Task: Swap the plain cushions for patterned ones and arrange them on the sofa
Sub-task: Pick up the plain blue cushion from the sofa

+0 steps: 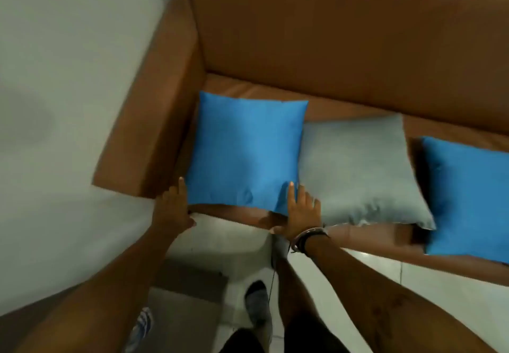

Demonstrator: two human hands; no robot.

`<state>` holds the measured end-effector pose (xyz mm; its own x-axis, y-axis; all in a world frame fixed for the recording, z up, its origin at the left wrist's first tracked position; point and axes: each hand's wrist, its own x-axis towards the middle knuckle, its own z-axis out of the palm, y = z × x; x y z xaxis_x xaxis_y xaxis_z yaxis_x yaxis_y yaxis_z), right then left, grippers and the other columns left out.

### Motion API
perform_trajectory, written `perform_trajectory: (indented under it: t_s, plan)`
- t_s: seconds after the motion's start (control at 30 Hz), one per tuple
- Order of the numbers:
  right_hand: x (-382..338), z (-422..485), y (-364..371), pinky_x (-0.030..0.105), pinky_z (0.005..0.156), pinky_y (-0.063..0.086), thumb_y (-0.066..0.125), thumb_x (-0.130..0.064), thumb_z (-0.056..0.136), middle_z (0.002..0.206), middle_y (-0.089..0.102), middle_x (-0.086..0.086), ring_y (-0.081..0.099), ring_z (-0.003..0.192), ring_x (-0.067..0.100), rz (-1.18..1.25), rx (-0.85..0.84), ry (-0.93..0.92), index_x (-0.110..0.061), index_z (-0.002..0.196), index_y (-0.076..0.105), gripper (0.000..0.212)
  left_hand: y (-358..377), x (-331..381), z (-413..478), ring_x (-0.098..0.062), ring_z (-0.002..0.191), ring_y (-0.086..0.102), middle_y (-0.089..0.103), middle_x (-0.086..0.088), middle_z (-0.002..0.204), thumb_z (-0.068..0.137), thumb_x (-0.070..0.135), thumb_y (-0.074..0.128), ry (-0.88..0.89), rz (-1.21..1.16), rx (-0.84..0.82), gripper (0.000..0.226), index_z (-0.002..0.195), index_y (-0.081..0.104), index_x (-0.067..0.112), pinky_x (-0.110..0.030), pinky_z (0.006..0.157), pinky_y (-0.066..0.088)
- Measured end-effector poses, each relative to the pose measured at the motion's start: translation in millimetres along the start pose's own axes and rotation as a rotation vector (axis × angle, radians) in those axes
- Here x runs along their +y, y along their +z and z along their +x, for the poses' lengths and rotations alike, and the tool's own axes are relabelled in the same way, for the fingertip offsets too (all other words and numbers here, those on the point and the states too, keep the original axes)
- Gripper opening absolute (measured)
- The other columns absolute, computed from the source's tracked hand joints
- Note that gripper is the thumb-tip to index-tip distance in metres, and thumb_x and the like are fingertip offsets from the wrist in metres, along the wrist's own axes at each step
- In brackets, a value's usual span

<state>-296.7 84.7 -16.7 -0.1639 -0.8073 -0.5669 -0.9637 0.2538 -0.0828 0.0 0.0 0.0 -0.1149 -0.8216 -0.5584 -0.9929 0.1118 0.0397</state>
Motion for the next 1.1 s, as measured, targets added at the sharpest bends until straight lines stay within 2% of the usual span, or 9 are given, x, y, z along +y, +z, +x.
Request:
perform_trajectory:
  t_s: [0.1,0.27,0.43,0.53,0.7,0.8,0.9,1.0,1.1]
  plan:
    - [-10.4,32.7,50.3,0.05,0.107,0.035,0.074,-0.049,0.07,0.151,0.03,0.028,0.041,0.131,0.041,0.023,0.032,0.103,-0.008,0.154,0.001,0.119,48.4,0.3,34.6,-0.043,0.141,0.036,0.019,-0.025,0.16,0.075,0.024,0.084,-0.109,-0.226,-0.041,0.117,0.157,0.003,0.004,-0.051,0.115,0.035]
    - [-5.9,70.0,46.7,0.039,0.09,0.042,0.066,-0.034,0.079,0.112,0.065,0.013,0.062,0.099,0.031,0.019,0.077,0.181,-0.003,0.15,0.023,0.089,59.1,3.3,62.8,-0.044,0.124,0.052,0.05,-0.024,0.141,0.088,0.004,0.065,-0.242,-0.36,0.087,0.073,0.151,0.029,0.007,-0.053,0.104,0.045]
    - [10.7,86.4,-19.9,0.038,0.092,0.035,0.05,-0.022,0.067,0.111,0.065,0.017,0.061,0.1,0.033,0.306,0.001,0.071,-0.004,0.15,0.027,0.088,8.0,-6.8,88.6,-0.037,0.086,0.064,0.066,-0.028,0.089,0.087,0.001,0.067,-0.304,-0.482,-0.104,0.015,0.095,0.064,-0.012,-0.041,0.076,0.049]
    - [21.6,86.0,-81.7,0.039,0.083,0.041,0.04,-0.026,0.064,0.103,0.069,0.022,0.064,0.093,0.038,0.383,0.101,-0.034,-0.004,0.142,0.045,0.081,-42.4,-7.2,88.4,-0.026,0.07,0.056,0.06,-0.023,0.073,0.087,-0.003,0.062,-0.278,-0.502,-0.131,0.014,0.081,0.065,-0.015,-0.032,0.064,0.041]
    - [32.2,110.7,-209.1,0.046,0.072,0.054,0.052,-0.025,0.078,0.097,0.072,0.025,0.066,0.086,0.044,0.521,0.326,-0.19,-0.003,0.112,0.067,0.043,-174.7,-13.2,89.5,0.006,0.063,0.064,0.066,-0.018,0.096,0.091,-0.01,0.056,-0.224,-0.807,0.202,0.02,0.101,0.071,0.0,0.001,0.064,0.046]
    - [25.3,146.9,-266.4,0.042,0.064,0.05,0.059,-0.02,0.089,0.09,0.071,0.026,0.065,0.082,0.045,0.558,0.356,-0.124,-0.002,0.103,0.067,0.024,-256.5,-9.6,144.8,-0.021,0.079,0.063,0.072,-0.027,0.1,0.086,-0.009,0.056,-0.22,-0.878,0.264,0.021,0.091,0.073,0.001,-0.025,0.071,0.053]
    - [13.6,191.9,-304.7,0.045,0.063,0.046,0.055,-0.022,0.093,0.089,0.067,0.031,0.061,0.083,0.048,0.51,0.354,-0.024,0.002,0.096,0.061,0.025,-321.3,12.0,212.5,-0.025,0.088,0.063,0.072,-0.029,0.102,0.086,0.004,0.055,-0.159,-0.885,0.297,0.026,0.096,0.074,-0.01,-0.042,0.085,0.054]
    - [2.3,236.0,-330.8,0.045,0.063,0.046,0.049,-0.027,0.096,0.095,0.065,0.03,0.061,0.087,0.048,0.503,0.42,0.083,0.001,0.102,0.059,0.03,-357.1,43.2,271.3,-0.036,0.098,0.067,0.071,-0.027,0.105,0.096,0.006,0.052,-0.171,-1.038,0.395,0.025,0.099,0.071,-0.009,-0.038,0.088,0.052]
    - [-6.4,272.4,-344.3,0.039,0.064,0.041,0.046,-0.028,0.097,0.104,0.064,0.027,0.061,0.093,0.046,0.54,0.434,0.214,-0.001,0.111,0.058,0.032,-367.4,79.0,303.9,-0.03,0.085,0.064,0.07,-0.022,0.098,0.101,0.037,0.049,-0.162,-1.077,0.484,0.037,0.087,0.064,0.005,-0.037,0.081,0.051]
